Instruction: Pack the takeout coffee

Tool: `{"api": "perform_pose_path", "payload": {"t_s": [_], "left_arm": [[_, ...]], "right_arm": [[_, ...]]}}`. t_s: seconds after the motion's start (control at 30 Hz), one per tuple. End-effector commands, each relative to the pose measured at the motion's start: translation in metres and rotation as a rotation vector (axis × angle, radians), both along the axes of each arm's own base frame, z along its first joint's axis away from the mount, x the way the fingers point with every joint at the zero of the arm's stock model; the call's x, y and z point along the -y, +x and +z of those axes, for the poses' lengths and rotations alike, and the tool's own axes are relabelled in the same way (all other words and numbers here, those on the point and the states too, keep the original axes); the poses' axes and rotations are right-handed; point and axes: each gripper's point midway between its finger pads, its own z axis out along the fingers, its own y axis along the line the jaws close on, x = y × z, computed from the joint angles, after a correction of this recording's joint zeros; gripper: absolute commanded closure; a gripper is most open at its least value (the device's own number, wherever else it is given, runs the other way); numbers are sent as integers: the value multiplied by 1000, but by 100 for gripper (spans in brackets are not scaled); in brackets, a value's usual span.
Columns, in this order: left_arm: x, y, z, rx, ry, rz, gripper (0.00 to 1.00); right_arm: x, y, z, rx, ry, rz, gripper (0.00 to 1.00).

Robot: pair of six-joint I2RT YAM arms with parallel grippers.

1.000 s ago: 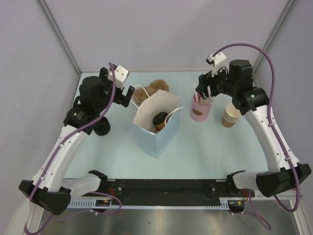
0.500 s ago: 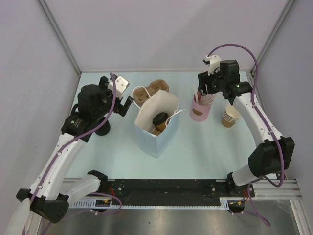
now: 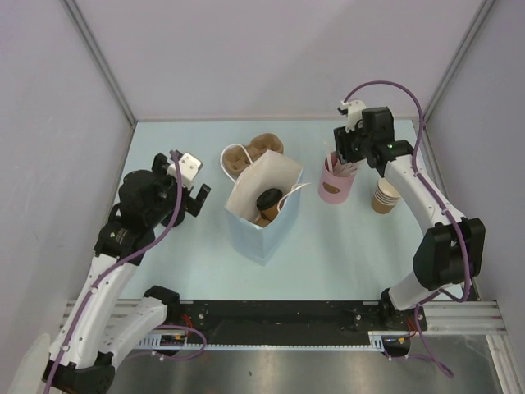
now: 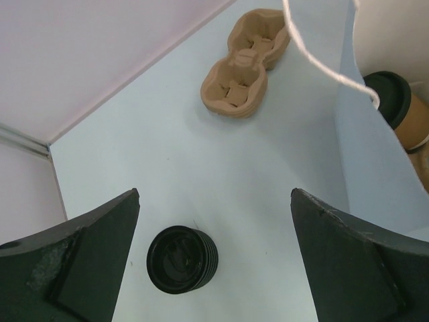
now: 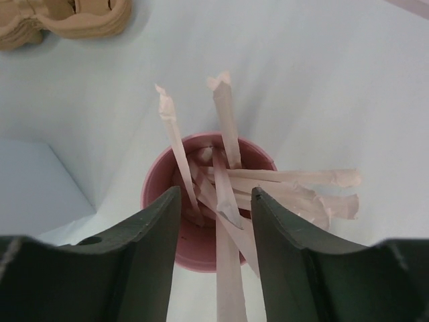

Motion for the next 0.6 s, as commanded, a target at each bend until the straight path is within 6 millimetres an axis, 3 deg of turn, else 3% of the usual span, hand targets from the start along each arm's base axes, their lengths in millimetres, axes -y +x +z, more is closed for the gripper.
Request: {"api": "perform_pose_path", "payload": {"t_s": [0.0,0.17,0.33,0.47,0.57], "left_arm": [[-5,2,3,32,-46,11,0],[-6,2,1,10,-78,4,1],[-5,2,-3,6,-93,-9,1],[-4,1,-5,2,-103,-15,1],[-4,-1,-6,3,-113,-19,0]], "right_arm": [[3,8,7,56,-5,-21,53],[6,9,2,55,-15,-33,61],[7,7,1,54,-15,-31,85],[7,4,9,74,-17,-27,98],[5,-3,29,128,-29,-11,100]]}}
